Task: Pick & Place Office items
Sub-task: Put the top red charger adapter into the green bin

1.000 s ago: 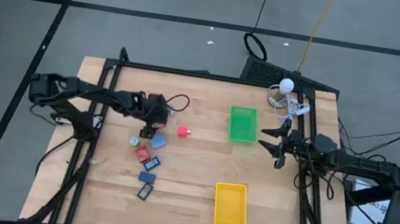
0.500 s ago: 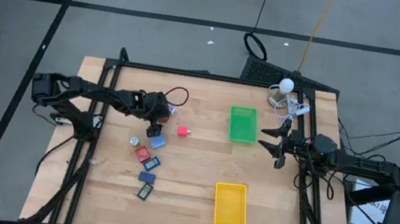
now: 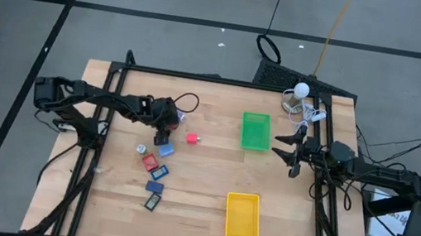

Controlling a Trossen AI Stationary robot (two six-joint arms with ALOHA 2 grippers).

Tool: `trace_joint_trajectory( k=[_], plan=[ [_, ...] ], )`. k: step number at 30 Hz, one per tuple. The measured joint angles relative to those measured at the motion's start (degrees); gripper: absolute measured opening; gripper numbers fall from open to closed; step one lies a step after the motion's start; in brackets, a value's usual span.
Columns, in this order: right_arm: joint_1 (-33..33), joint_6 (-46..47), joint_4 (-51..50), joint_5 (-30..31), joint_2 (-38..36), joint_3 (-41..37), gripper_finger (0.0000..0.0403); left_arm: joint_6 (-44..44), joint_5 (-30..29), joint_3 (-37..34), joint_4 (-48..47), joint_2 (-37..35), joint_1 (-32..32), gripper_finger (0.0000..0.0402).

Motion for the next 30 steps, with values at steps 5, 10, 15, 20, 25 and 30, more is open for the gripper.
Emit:
trace_joint_trajectory(
  k=[5, 10, 15, 20, 25, 30],
  plan=[
    [0.0, 0.0, 0.0, 0.0, 0.0, 0.0, 0.0196, -2.9, -0.4, -0.1, -0.1, 0.0, -0.1, 0.0182],
    [0.0, 0.0, 0.0, 0.0, 0.0, 0.0, 0.0196, -2.6, -1.1, -0.1, -0.2, 0.0, -0.1, 0.0133],
    [0.0, 0.0, 0.0, 0.0, 0.0, 0.0, 0.0196, -3.3, -2.4, -0.1, -0.1, 0.0, -0.2, 0.0120],
    [0.0, 0.0, 0.0, 0.0, 0.0, 0.0, 0.0196, -4.9, -3.6, -0.1, -0.7, -2.0, -2.3, 0.0120],
    [0.0, 0.0, 0.0, 0.0, 0.0, 0.0, 0.0196, -6.5, -3.1, -0.1, 1.4, -7.6, -5.6, 0.0120],
    [0.0, 0.0, 0.2, 0.0, 0.0, 0.0, 0.0196, -6.8, 2.8, -0.1, 11.3, -12.3, -8.1, 0.0120]
  ],
)
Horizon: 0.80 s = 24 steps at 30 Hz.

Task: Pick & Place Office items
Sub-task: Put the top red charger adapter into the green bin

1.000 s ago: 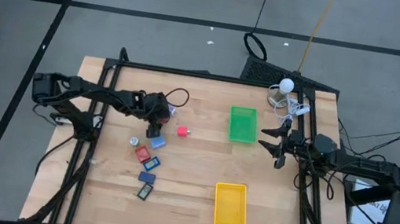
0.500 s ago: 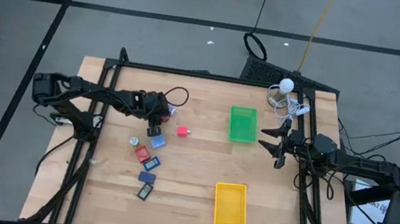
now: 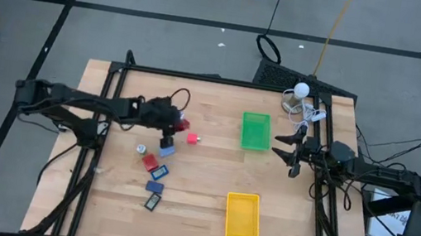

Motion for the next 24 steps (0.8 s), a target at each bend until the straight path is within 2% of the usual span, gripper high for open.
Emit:
trace_joint_trajectory(
  k=[4, 6, 18, 24],
  plan=[
    [0.0, 0.0, 2.5, 0.0, 0.0, 0.0, 0.0196, 0.9, 8.6, 0.0, 9.8, 0.1, -0.9, 0.0120],
    [0.0, 0.0, 3.9, 0.0, 0.0, 0.0, 0.0196, 0.8, 10.9, 0.0, 14.1, 1.1, -1.3, 0.0120],
    [-0.1, 9.6, 16.2, 0.4, 0.6, 0.0, 0.0196, -6.0, 11.8, 0.1, 26.6, 7.2, -3.0, 0.0120],
    [-0.2, 6.7, 17.8, 10.9, 2.5, 0.0, 0.0196, -9.2, 12.3, 0.3, 34.6, 10.9, -2.9, 0.0120]
  ],
)
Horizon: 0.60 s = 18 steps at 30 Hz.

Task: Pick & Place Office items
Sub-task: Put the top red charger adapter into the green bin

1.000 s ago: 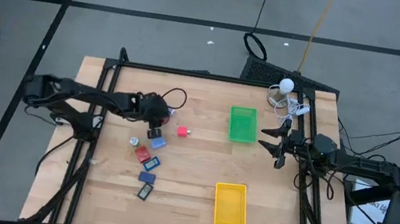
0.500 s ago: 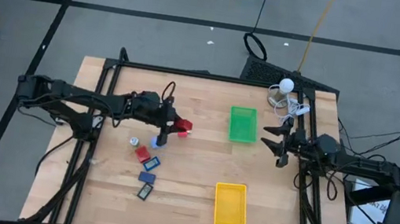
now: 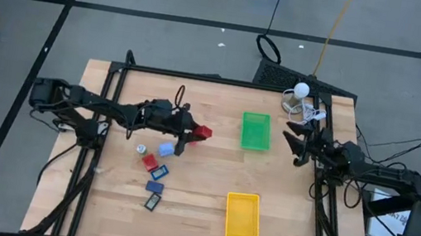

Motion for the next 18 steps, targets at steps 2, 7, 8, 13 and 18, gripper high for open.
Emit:
trace_joint_trajectory(
  k=[2, 7, 8, 13, 18],
  plan=[
    [0.0, 2.3, 1.5, 0.1, 2.9, 0.0, 0.0196, 0.9, 0.0, 0.7, 0.4, 1.3, 0.0, 0.0120],
    [0.0, 8.2, 9.4, -0.3, 14.4, 0.0, 0.0196, 3.0, 0.0, 5.0, -1.6, 5.8, 0.0, 0.0120],
    [0.0, 8.4, 11.3, -0.3, 17.0, 0.0, 0.0196, 3.7, 0.0, 6.3, -2.7, 6.9, 0.0, 0.0120],
    [0.0, 7.9, 21.7, 0.9, 31.2, 1.1, 0.0196, 6.9, 0.2, 13.8, -13.0, 11.6, 0.0, 0.0120],
    [0.3, 2.8, 20.5, -0.4, 45.6, 7.5, 0.0197, 9.2, 0.1, 19.8, -22.9, 14.2, 0.0, 0.0120]
  ],
)
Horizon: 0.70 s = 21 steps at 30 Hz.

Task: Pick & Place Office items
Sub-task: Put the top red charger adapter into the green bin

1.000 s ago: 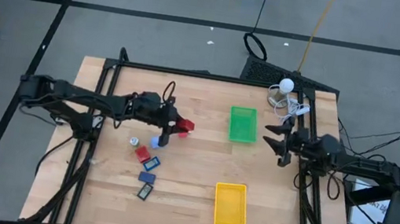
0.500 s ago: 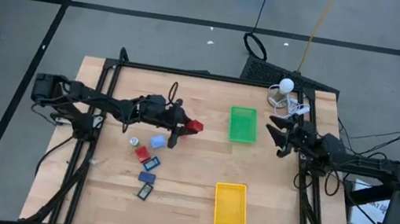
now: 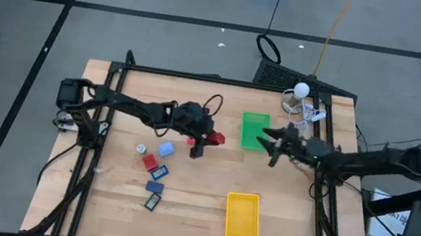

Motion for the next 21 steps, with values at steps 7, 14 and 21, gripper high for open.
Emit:
trace_joint_trajectory(
  k=[7, 14, 21],
  plan=[
    [2.9, -11.0, 0.6, -0.3, 19.5, 12.3, 0.0197, 1.3, -0.2, 0.9, -1.7, 0.0, 0.0, 0.0120],
    [3.5, -12.4, 0.7, -0.3, 31.7, 23.6, 0.0197, 2.2, -0.4, 0.9, -3.5, 0.0, -0.3, 0.0120],
    [2.3, -8.0, 1.2, -8.1, 35.9, 28.5, 0.0228, 2.4, -0.6, 0.9, -4.2, 0.0, -1.1, 0.0120]
  ],
)
